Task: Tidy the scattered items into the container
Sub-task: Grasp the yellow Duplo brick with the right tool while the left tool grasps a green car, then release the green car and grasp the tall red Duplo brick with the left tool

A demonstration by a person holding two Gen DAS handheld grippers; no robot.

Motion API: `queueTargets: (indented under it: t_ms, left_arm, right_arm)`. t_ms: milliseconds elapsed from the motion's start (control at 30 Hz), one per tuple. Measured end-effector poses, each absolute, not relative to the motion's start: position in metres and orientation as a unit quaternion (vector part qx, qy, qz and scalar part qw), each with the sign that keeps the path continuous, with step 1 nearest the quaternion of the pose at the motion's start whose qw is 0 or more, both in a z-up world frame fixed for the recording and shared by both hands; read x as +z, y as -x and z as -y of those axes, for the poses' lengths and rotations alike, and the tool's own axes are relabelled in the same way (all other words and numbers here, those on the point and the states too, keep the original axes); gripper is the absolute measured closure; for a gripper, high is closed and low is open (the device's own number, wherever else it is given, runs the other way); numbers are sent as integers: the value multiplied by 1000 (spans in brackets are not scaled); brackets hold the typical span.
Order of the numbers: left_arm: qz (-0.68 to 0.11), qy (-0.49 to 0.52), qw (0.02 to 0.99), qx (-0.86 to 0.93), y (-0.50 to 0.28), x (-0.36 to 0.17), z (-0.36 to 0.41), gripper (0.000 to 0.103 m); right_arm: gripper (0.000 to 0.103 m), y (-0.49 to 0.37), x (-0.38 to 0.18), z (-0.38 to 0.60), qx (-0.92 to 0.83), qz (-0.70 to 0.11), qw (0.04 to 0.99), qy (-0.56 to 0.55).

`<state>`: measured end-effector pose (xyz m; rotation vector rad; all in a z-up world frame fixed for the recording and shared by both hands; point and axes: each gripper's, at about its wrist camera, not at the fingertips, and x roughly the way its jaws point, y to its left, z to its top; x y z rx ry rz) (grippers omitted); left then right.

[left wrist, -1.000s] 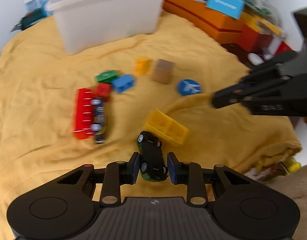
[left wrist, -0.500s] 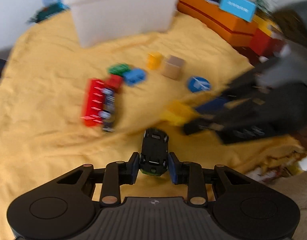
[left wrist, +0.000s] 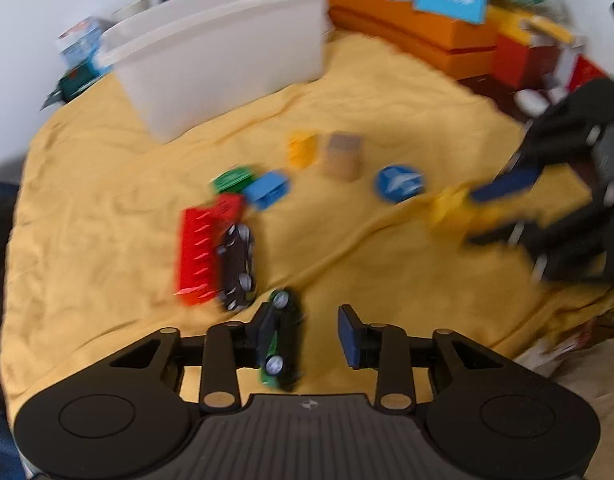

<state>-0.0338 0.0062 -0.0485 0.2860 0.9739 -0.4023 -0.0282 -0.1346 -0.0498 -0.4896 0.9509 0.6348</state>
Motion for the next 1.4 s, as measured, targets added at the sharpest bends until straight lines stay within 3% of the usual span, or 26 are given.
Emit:
queueTargets:
  t_ms: [167, 333, 500, 700, 833, 967, 1167, 1200, 1267, 1400]
  left_arm:
    - [-468, -122, 843, -236, 50, -52, 21, 64]
    - [-454, -111, 860, -206, 58, -43, 13, 64]
    - [-470, -48, 870, -143, 41, -41, -26, 60]
    - [-494, -41, 859, -126, 38, -58, -35, 60]
    - [-504, -45, 852, -130, 43, -67, -30, 60]
    - [-507, -48, 851, -128, 47, -68, -30, 60]
    - [-512, -43, 848, -130, 43, -71, -34, 60]
    - [-512, -44, 848, -131, 43, -71, -35, 60]
    - [-511, -47, 847, -135, 42, -70, -35, 60]
    - [-512, -49, 845, -142, 38, -70, -37, 60]
  right_arm:
    - [70, 35, -46, 149, 311, -467, 810, 170]
    - [62, 20, -34, 178, 282, -457, 838, 96]
    - [62, -10, -45, 202, 249, -468, 848, 15]
    - [63, -32, -64, 227, 225, -500, 832, -84]
    - [65, -14, -69, 208, 287, -526, 798, -57]
    - [65, 16, -59, 181, 324, -494, 806, 37]
    - [61, 1, -64, 187, 286, -499, 818, -3]
    - [63, -2, -65, 186, 276, -499, 822, -12]
    - [81, -3, -63, 179, 282, -487, 826, 6]
    - [84, 19, -58, 141, 336, -439, 820, 149]
